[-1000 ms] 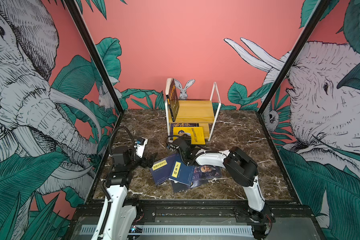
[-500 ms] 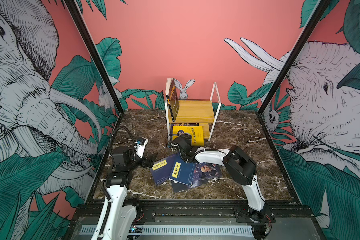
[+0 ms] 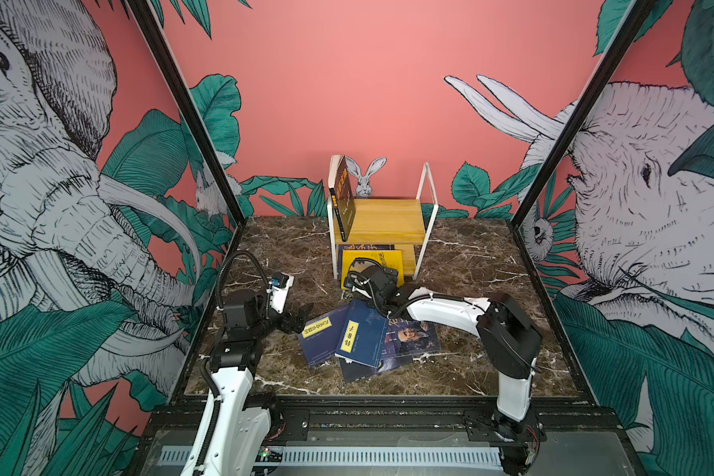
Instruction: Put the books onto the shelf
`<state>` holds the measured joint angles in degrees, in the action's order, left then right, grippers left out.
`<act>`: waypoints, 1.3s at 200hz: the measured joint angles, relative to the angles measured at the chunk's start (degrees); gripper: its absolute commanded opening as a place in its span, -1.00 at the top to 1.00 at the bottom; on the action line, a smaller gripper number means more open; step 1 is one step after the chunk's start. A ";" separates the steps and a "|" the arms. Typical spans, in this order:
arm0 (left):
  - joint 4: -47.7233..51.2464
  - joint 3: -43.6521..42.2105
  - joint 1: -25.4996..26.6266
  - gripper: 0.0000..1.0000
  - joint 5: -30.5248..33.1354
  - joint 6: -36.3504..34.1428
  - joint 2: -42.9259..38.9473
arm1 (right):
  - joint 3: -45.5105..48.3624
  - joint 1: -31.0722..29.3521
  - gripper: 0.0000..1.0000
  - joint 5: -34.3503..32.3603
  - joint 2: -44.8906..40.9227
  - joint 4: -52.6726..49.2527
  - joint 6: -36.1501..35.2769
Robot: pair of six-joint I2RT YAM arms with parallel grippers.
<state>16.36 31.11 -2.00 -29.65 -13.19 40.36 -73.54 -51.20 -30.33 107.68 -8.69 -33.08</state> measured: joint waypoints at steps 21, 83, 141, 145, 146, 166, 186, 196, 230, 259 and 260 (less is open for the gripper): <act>0.00 0.00 0.09 -0.99 0.00 0.00 -0.04 | 5.05 1.07 -0.77 1.22 -4.68 -1.29 3.61; -0.02 0.00 0.48 -0.99 -0.37 0.02 0.00 | 17.29 7.43 -0.53 8.46 -15.91 -2.25 18.36; 0.68 0.94 3.52 -0.85 -3.58 -1.97 1.84 | 17.77 12.85 -0.44 14.34 -15.02 2.73 26.03; 0.90 1.40 4.15 -0.84 -4.04 -2.60 2.60 | 17.77 13.05 -0.44 14.67 -14.82 2.91 26.27; 0.98 1.51 4.26 -0.84 -4.11 -2.73 2.73 | 17.77 13.07 -0.44 14.73 -14.78 2.97 26.38; 1.40 3.69 7.93 -0.80 -5.77 -7.30 6.69 | 17.77 13.64 -0.42 16.15 -13.68 4.48 27.58; 1.55 4.66 11.80 -0.78 -6.32 -13.51 10.60 | 17.77 13.99 -0.38 17.55 -12.94 5.40 28.83; 1.70 5.01 13.68 -0.78 -6.19 -16.33 12.87 | 17.77 14.14 -0.37 18.25 -12.76 5.57 29.40; -0.57 5.51 17.20 -0.68 -4.81 -22.62 20.90 | 18.08 14.29 -0.36 19.47 -12.63 6.91 30.84; -6.64 5.79 17.29 -0.54 -1.64 -24.52 29.09 | 19.50 14.51 -0.33 19.89 -12.63 8.04 31.76; -6.82 5.81 17.29 -0.53 -1.53 -24.52 29.31 | 19.54 14.51 -0.32 19.89 -12.63 8.04 31.80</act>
<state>9.54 36.93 15.29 -31.18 -37.71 69.67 -54.00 -36.69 -10.44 95.04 -0.64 -1.28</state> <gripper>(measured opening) 0.800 0.671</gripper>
